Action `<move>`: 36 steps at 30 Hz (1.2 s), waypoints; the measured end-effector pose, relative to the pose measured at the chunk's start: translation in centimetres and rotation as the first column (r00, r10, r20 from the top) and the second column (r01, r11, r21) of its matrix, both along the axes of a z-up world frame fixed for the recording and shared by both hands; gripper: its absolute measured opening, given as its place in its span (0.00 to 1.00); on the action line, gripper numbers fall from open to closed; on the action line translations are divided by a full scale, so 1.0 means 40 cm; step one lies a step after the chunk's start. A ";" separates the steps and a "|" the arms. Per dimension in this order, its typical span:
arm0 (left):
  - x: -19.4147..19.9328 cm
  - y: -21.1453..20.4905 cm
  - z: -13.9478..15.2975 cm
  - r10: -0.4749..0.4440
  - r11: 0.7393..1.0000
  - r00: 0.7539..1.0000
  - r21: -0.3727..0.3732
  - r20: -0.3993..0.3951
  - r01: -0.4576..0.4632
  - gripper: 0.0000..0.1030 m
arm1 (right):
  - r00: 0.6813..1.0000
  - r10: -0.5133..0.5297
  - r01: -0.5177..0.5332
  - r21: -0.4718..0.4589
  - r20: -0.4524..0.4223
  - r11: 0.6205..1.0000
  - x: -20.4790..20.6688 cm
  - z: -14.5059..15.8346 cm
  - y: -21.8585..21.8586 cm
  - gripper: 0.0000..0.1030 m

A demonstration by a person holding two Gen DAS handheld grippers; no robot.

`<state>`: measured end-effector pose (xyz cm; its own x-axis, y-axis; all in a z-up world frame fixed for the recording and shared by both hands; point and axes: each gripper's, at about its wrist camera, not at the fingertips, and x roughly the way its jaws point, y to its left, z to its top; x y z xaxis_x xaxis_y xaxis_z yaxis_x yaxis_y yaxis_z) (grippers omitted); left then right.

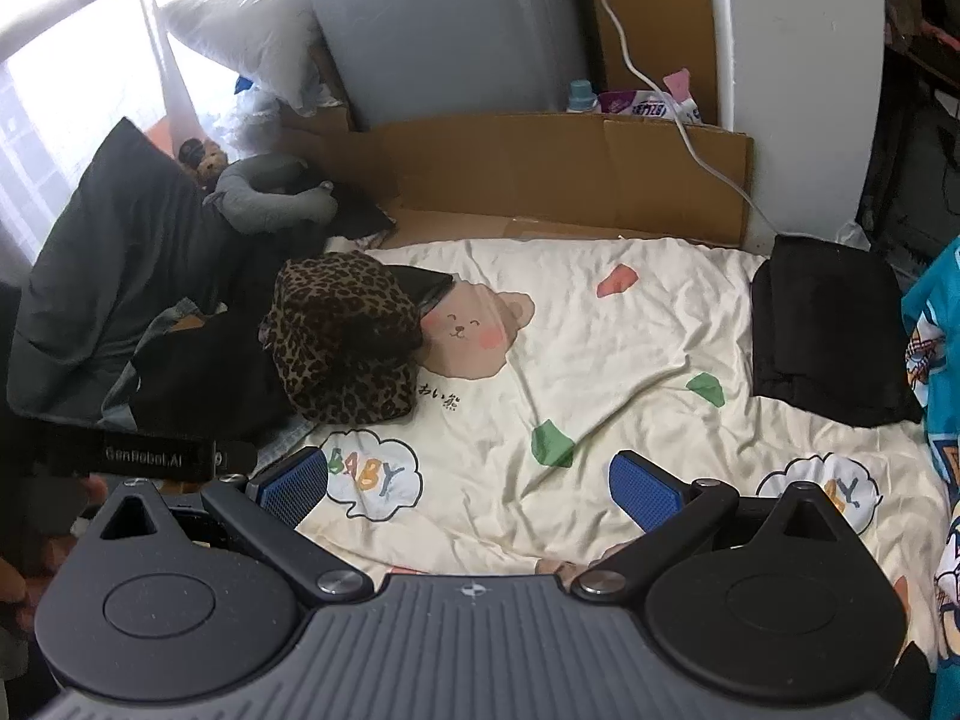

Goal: Fold clothes
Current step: 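Move both grippers toward the leopard-print garment on the bed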

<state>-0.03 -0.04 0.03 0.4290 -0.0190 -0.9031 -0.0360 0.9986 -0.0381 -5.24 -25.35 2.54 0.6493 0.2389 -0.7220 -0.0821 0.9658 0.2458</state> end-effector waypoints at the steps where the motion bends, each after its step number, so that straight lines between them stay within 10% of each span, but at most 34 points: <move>1: -0.001 -0.001 0.001 -0.006 1.000 1.000 -0.004 -0.001 0.006 0.97 | 1.000 -0.006 0.006 0.002 -0.007 1.000 0.001 -0.002 -0.003 1.00; 36: -0.010 -0.022 0.005 -0.051 0.998 0.999 -0.033 -0.007 0.051 0.93 | 0.995 -0.058 0.057 -0.012 -0.084 0.998 0.023 -0.025 0.003 1.00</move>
<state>-0.45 -0.91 0.24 0.4195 -0.0707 -0.9050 0.0148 0.9974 -0.0710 -4.31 -25.22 1.56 0.5983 0.1953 -0.7771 -0.0053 0.9708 0.2398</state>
